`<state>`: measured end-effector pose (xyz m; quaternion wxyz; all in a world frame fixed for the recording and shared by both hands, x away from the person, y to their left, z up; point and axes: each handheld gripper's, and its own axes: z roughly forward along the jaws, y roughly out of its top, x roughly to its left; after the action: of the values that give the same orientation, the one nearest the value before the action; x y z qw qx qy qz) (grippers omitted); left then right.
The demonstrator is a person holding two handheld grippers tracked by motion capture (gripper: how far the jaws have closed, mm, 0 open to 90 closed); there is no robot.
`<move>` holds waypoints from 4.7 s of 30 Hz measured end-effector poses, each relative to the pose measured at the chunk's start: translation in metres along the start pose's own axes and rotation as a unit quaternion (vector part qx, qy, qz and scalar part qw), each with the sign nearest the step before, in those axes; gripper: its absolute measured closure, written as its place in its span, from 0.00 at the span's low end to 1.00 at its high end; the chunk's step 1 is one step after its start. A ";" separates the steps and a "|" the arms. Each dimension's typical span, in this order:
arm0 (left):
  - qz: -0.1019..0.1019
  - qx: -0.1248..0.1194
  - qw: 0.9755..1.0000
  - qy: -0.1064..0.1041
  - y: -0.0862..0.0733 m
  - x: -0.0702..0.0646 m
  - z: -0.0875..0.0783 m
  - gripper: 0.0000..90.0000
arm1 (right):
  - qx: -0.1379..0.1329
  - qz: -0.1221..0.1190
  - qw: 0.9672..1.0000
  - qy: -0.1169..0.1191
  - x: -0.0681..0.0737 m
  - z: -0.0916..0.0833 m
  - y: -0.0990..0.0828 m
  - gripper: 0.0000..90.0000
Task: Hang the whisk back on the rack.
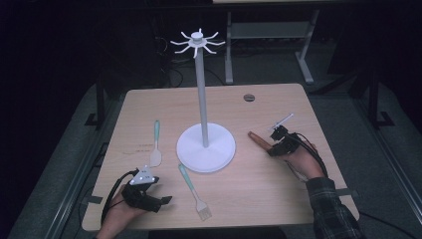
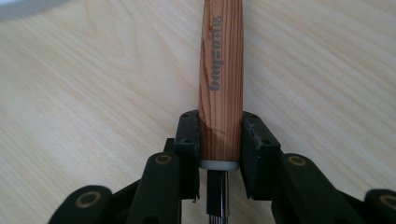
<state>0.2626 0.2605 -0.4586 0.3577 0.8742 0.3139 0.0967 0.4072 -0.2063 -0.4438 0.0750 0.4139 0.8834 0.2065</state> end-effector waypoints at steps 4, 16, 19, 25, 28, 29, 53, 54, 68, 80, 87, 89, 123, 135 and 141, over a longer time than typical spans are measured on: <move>-0.001 0.000 1.000 0.001 0.000 0.000 0.000 0.16 | -0.021 0.007 1.000 0.017 0.000 -0.007 0.000 0.79; -0.003 -0.012 1.000 0.002 0.000 0.001 -0.003 0.16 | -0.095 0.024 0.994 0.051 0.002 -0.035 -0.001 0.79; -0.002 -0.013 1.000 0.002 0.000 0.001 -0.003 0.16 | -0.123 0.029 0.990 0.063 0.003 -0.047 0.000 0.79; -0.001 -0.016 1.000 0.001 0.000 -0.001 -0.004 0.16 | -0.157 0.030 0.985 0.071 0.005 -0.061 0.001 0.79; -0.003 -0.020 1.000 0.001 0.000 -0.002 -0.005 0.16 | -0.174 0.026 0.981 0.077 0.007 -0.068 0.002 0.79; -0.005 -0.021 1.000 0.001 0.000 -0.002 -0.005 0.16 | -0.182 0.025 0.980 0.080 0.007 -0.070 0.002 0.79; 0.000 -0.026 1.000 -0.002 0.002 -0.003 -0.009 0.13 | -0.317 -0.009 0.934 0.167 0.027 -0.133 0.028 0.79; -0.001 -0.026 1.000 -0.002 0.001 -0.003 -0.009 0.13 | -0.321 -0.012 0.932 0.167 0.027 -0.135 0.030 0.79; -0.006 -0.031 1.000 -0.002 0.001 -0.003 -0.009 0.14 | -0.372 -0.043 0.907 0.195 0.036 -0.171 0.061 0.79; -0.005 -0.029 1.000 -0.001 0.001 -0.003 -0.009 0.14 | -0.400 -0.070 0.890 0.207 0.043 -0.198 0.087 0.79; -0.009 -0.025 1.000 -0.002 0.000 -0.003 -0.009 0.14 | -0.398 -0.081 0.888 0.217 0.048 -0.202 0.101 0.79; -0.008 -0.026 1.000 -0.001 0.000 -0.003 -0.009 0.14 | -0.398 -0.082 0.888 0.217 0.048 -0.201 0.102 0.79; -0.006 -0.024 1.000 -0.006 0.001 -0.004 -0.008 0.14 | -0.369 -0.116 0.888 0.250 0.057 -0.192 0.121 0.80; -0.004 -0.022 1.000 -0.009 0.001 -0.004 -0.008 0.14 | -0.352 -0.132 0.891 0.256 0.069 -0.185 0.130 0.80; -0.001 -0.019 1.000 -0.010 0.001 -0.004 -0.008 0.14 | -0.345 -0.138 0.894 0.253 0.075 -0.181 0.136 0.80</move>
<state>0.2568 0.2618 -0.4523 0.3777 0.8677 0.3092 0.0938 0.3989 -0.1269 -0.2191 0.0149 0.1704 0.7941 0.5833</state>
